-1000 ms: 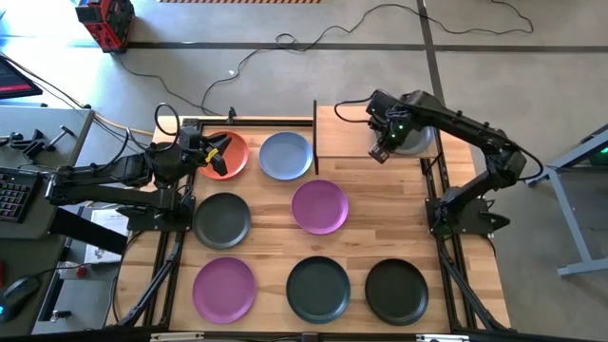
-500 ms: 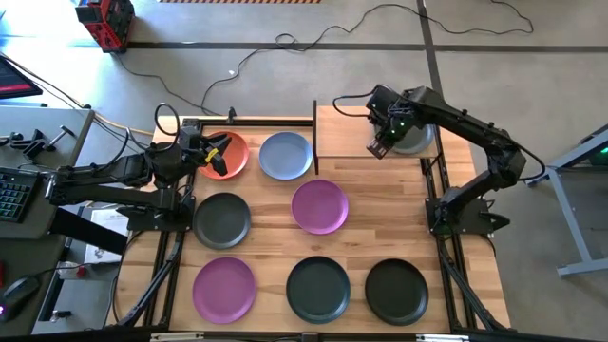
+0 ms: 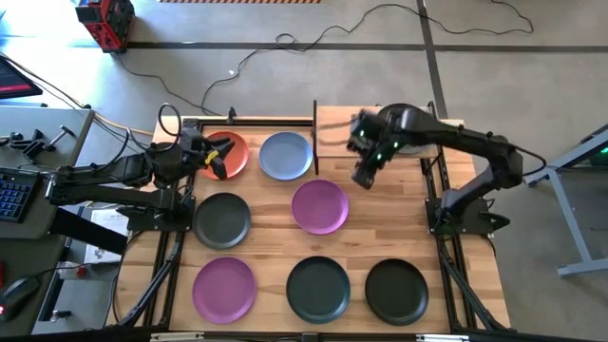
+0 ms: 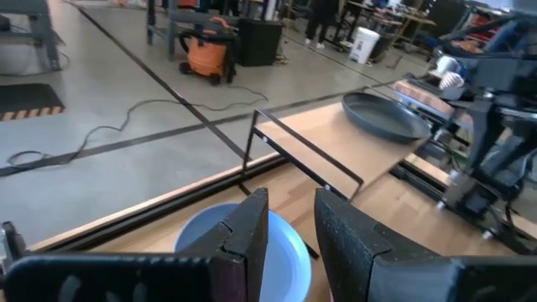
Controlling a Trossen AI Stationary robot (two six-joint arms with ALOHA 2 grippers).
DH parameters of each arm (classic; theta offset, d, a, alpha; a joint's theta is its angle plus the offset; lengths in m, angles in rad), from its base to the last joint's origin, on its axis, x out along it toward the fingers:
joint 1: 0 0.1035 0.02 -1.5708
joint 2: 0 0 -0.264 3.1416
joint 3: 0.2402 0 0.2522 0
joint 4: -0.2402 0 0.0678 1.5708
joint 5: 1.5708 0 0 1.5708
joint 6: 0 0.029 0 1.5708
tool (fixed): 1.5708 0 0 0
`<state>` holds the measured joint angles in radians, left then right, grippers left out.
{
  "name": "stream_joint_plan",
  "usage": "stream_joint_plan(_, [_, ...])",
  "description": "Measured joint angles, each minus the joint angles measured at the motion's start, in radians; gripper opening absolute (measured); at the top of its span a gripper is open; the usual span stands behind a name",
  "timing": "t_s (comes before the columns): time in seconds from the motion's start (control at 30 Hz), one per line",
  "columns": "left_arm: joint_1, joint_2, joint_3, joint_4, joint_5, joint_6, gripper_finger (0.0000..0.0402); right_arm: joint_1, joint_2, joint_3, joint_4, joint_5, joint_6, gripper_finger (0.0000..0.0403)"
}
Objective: Place and stack plates onto a shelf
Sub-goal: Stack the top black plate on top of the other black plate on the shelf
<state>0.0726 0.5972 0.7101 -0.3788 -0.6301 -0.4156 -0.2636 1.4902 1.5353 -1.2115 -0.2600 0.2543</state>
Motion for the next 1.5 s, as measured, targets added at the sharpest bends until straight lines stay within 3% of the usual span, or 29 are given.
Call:
stream_joint_plan(0.33, [0.000, 0.000, 0.000, -0.029, 0.127, 0.000, 0.0088, 0.251, 0.000, -0.096, 0.268, 0.050, 0.005, 0.0080])
stream_joint_plan(0.53, [0.000, 0.000, 0.000, -0.049, 0.236, -0.014, 0.0088, 0.339, 0.000, -0.173, 0.465, 0.052, 0.106, 0.0080])
stream_joint_plan(0.67, [-0.001, 0.009, 0.000, -0.115, 0.324, -0.113, 0.0088, 0.383, 0.000, -0.210, 0.552, 0.096, 0.197, 0.0080])
stream_joint_plan(0.93, [-0.005, 0.085, 0.000, -0.266, 0.485, -0.317, 0.0088, 0.424, 0.000, -0.226, 0.543, 0.208, 0.269, 0.0080])
stream_joint_plan(1.5, [-0.151, 0.364, 0.000, -0.268, 0.558, -0.735, 0.0088, 0.412, 0.000, -0.226, 0.360, 0.232, 0.235, 0.0080])
